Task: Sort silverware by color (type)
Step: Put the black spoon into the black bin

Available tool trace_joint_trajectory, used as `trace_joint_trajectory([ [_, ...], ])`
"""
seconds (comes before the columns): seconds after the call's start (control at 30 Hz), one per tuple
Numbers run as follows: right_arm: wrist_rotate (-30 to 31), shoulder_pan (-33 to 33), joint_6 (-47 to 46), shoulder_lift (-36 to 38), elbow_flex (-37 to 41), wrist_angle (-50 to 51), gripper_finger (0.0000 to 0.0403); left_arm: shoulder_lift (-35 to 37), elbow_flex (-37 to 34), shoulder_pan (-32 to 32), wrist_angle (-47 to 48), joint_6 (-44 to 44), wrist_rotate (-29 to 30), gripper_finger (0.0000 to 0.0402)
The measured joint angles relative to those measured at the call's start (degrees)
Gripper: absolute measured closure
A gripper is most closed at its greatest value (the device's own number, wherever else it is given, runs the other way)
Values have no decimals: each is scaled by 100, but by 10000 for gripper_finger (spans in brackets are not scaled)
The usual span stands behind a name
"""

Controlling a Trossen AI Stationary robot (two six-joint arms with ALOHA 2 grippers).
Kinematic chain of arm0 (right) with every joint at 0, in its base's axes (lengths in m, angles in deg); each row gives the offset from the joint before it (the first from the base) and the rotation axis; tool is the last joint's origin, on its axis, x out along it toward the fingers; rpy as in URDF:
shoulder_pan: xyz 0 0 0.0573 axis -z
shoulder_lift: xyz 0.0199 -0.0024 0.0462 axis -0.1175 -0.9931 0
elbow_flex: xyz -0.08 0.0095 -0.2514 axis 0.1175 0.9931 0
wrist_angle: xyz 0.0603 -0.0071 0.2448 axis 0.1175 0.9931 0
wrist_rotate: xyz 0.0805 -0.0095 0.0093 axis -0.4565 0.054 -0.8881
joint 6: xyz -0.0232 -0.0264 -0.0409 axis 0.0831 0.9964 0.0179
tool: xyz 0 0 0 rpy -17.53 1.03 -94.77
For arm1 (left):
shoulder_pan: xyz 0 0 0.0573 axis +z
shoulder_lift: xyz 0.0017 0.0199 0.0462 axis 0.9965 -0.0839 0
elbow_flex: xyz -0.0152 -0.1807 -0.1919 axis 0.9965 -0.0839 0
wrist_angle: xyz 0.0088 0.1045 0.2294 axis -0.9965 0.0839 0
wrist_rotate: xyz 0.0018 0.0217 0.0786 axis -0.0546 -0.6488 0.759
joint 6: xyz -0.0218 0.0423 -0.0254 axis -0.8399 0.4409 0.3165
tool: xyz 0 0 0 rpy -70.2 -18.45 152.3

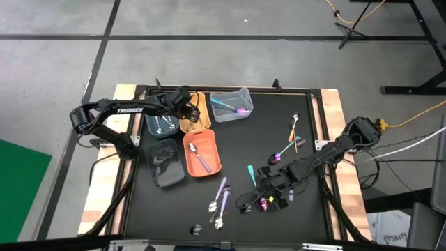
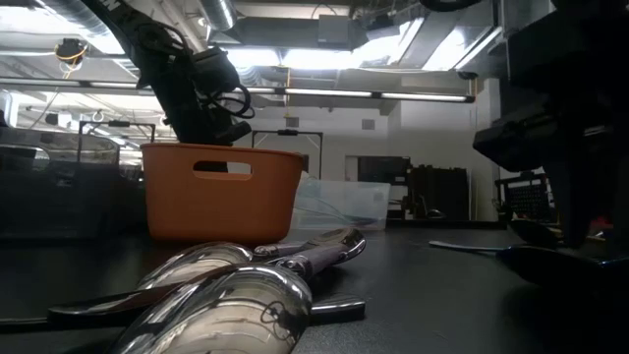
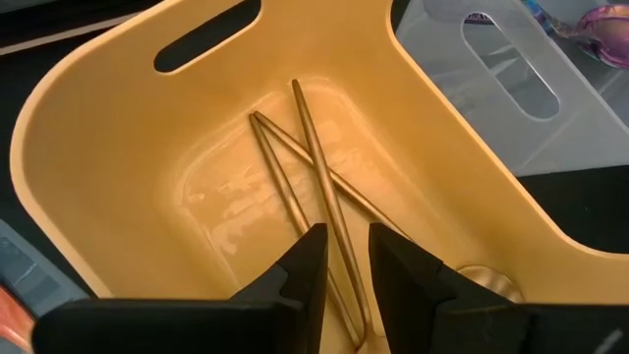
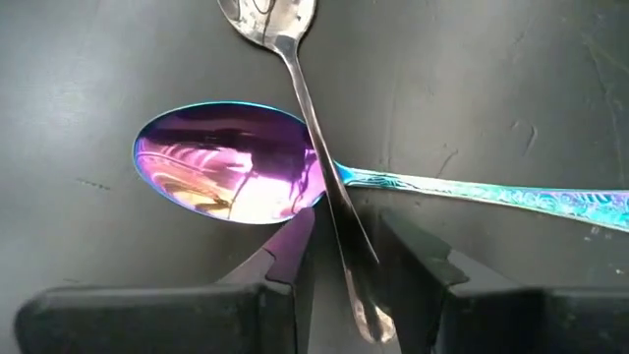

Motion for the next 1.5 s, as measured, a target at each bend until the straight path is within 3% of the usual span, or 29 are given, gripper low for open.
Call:
trace_joint_trajectory([
  [0.33,-201,2,11,-400,-15,-252,304,0,0,0,-2,-3,0,329],
  [1.03,-34,0,2,-433,-13,-258,306,0,0,0,-5,-2,0,329],
  [1.37,-53,0,0,-440,-9,-265,388,0,0,0,-6,-2,1,329],
  [1.5,-53,0,0,-440,-9,-267,396,0,0,-1,-6,-2,0,329],
])
